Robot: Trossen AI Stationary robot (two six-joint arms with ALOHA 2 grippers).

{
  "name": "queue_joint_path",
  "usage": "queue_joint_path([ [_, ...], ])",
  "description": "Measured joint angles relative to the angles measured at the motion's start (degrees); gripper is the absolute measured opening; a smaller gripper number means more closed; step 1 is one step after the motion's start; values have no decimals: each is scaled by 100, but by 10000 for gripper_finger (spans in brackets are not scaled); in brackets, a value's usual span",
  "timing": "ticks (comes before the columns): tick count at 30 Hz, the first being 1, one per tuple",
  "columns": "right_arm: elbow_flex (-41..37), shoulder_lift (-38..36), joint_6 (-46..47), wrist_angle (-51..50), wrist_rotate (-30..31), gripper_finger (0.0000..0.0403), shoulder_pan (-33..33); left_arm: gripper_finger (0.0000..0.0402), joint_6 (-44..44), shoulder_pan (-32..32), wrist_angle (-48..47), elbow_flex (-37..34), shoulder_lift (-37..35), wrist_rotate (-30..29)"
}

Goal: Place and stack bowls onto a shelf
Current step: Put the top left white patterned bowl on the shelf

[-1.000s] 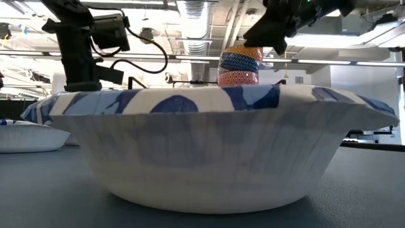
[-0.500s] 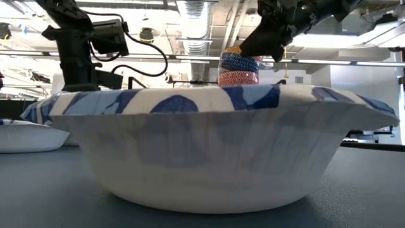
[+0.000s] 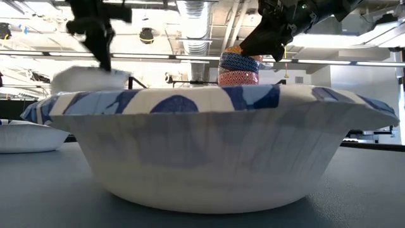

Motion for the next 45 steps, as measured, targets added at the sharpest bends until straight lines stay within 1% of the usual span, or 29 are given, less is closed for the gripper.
queue_joint_path([
  [2,0,0,0,-4,-1,157,0,0,-19,-85,-269,413,-2,-594],
  [4,0,0,-1,-2,-1,157,0,0,172,-109,-334,766,-2,-1067],
  [6,0,0,-2,-2,-3,157,0,0,565,-76,-148,1005,-7,-1202],
  [8,0,0,-9,0,-6,157,0,0,1211,33,324,1111,-7,-952],
  [11,0,0,-81,-2,-10,157,0,0,2296,268,1126,1058,32,-84],
  [13,0,0,-163,1,-9,157,0,0,2754,456,1581,1037,144,284],
  [18,0,0,-210,-2,-8,157,0,0,3432,1012,2045,1033,574,403],
  [22,0,0,-219,-41,-6,157,0,0,3759,1495,2048,1031,962,789],
  [25,0,0,-316,-48,-3,157,0,0,3867,1778,2113,1026,1218,954],
  [30,2,0,-363,-71,-1,157,-64,1,3402,2022,2539,1025,1506,985],
  [33,4,24,-363,-139,1,157,-152,13,3253,2110,2677,1024,1539,1163],
  [37,7,104,-349,-161,2,157,-303,50,3074,2124,2669,1024,1515,1276],
  [42,6,474,-20,54,-17,157,-491,113,2916,2081,2533,1095,1460,1258],
  [45,11,755,-6,111,-85,157,-481,144,2561,1994,2225,1283,1457,950],
])
